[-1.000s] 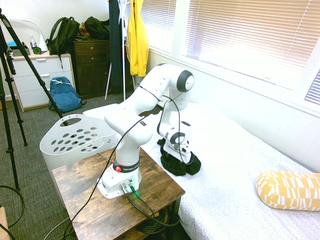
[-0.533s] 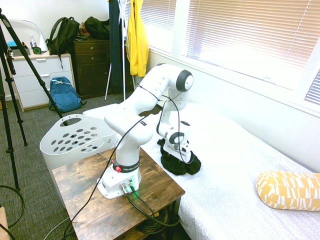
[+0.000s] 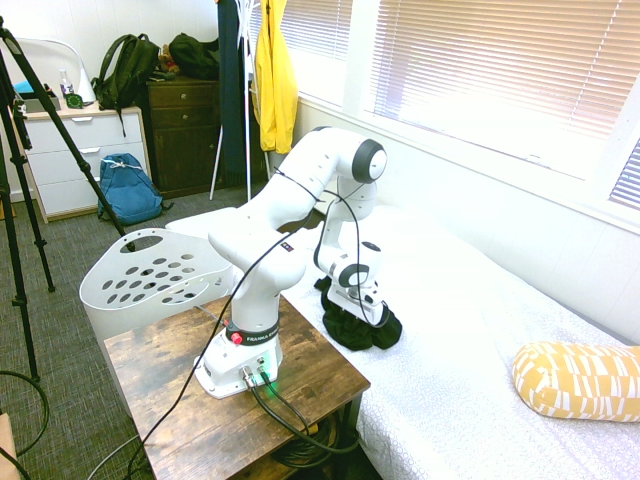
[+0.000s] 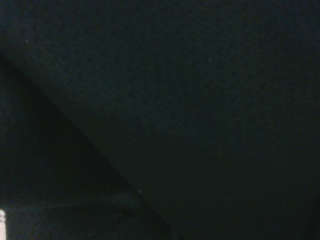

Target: Put my clothes in the laundry bag

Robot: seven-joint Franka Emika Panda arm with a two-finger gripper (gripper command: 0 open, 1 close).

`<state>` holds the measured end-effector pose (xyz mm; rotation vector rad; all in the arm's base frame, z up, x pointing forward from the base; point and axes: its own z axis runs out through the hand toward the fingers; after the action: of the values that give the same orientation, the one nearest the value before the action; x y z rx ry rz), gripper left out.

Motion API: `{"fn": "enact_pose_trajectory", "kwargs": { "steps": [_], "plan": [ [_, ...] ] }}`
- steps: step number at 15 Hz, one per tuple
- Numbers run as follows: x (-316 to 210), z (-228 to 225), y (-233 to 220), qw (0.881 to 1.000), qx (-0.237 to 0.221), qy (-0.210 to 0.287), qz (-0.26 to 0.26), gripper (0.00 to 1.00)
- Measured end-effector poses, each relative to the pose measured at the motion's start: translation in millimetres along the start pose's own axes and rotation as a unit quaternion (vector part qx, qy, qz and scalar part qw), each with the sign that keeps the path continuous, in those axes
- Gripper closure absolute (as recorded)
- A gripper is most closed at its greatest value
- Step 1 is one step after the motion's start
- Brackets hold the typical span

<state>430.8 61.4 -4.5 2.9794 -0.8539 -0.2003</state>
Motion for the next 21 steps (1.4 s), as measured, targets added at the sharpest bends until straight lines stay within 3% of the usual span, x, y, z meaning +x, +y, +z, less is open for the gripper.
{"fn": "enact_pose_trajectory", "kwargs": {
  "steps": [5, 9, 15, 18, 21],
  "plan": [
    [-3, -9, 17, 1.000, 0.012, 0.011, 0.013, 1.00],
    [0, -61, 26, 0.999, 0.028, 0.036, 0.021, 1.00],
    [2, -224, -20, 0.995, 0.037, 0.092, -0.001, 1.00],
    [-8, -341, -37, 0.992, 0.035, 0.118, -0.013, 1.00],
    [-58, -454, -48, 0.990, 0.030, 0.134, -0.033, 1.00]
  ]
}}
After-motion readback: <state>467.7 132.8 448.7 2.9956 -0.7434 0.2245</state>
